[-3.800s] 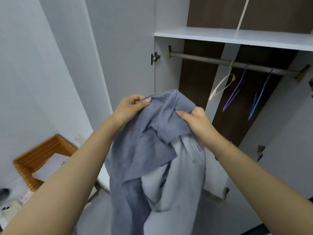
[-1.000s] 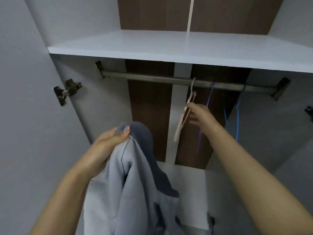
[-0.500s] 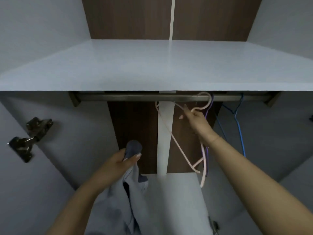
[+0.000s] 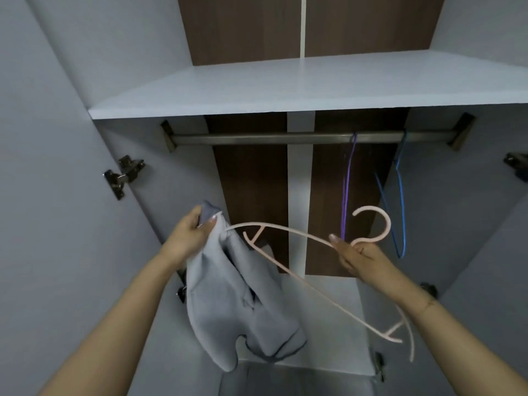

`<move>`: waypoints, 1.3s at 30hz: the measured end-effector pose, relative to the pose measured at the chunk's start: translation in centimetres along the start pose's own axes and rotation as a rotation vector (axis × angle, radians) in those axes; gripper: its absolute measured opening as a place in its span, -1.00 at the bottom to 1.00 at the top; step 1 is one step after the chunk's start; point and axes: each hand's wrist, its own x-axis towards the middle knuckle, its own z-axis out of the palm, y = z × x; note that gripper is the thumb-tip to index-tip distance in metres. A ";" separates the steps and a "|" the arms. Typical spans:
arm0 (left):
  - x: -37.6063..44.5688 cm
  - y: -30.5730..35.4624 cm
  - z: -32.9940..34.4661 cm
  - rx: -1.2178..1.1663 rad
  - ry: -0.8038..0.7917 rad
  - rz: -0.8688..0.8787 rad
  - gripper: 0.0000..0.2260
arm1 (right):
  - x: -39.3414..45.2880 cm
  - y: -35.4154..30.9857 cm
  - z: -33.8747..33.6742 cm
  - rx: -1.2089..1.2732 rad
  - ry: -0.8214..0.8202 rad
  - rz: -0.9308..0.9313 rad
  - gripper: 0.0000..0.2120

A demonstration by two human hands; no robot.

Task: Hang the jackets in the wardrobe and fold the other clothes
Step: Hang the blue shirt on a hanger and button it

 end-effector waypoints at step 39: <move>-13.3 0.6 -0.8 0.366 0.155 0.265 -0.66 | -11.2 4.9 6.1 0.146 0.426 -0.301 -0.25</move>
